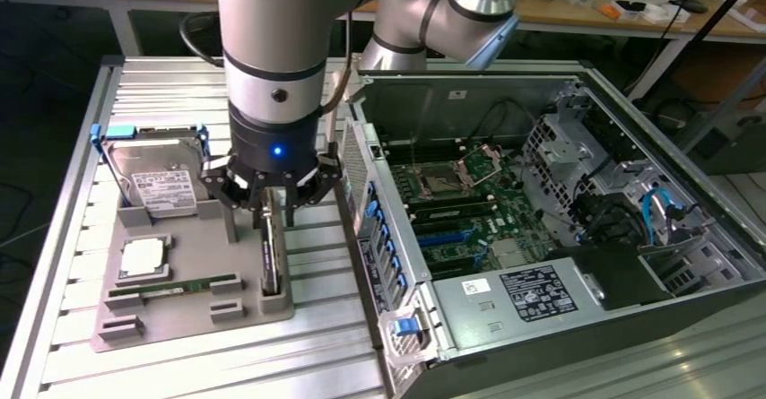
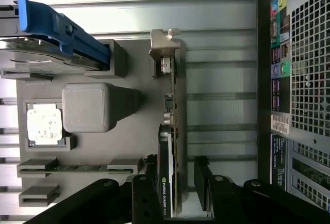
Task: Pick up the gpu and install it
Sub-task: 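Pick up the gpu and move the gpu toward the slot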
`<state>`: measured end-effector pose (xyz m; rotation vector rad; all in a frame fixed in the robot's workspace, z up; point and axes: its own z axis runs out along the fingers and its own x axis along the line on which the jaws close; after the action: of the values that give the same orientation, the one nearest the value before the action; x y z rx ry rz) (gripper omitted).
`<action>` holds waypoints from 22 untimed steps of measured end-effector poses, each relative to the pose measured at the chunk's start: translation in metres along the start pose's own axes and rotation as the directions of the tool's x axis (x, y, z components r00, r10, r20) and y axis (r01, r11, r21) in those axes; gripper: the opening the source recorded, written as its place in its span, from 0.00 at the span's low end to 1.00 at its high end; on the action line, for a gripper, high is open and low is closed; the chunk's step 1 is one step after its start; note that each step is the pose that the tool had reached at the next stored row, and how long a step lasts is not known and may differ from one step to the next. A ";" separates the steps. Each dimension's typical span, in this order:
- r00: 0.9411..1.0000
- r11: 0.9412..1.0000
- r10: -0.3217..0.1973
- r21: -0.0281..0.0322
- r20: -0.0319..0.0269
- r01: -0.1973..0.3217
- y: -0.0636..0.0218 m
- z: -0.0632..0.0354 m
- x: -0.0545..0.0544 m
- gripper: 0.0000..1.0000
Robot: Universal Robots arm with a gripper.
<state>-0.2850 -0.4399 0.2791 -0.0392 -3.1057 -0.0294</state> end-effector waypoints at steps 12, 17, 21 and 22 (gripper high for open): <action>1.000 1.000 0.000 0.009 0.000 0.000 -0.0041 0.0142 -0.001 0.42; 1.000 1.000 0.000 0.014 0.000 0.000 -0.0051 0.0201 -0.001 0.42; 1.000 1.000 0.001 0.017 0.000 -0.001 -0.0057 0.0251 -0.001 0.42; 1.000 1.000 0.001 0.018 0.001 -0.001 -0.0058 0.0262 -0.001 0.42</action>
<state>-0.2850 -0.4452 0.2527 -0.0396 -3.1061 -0.0018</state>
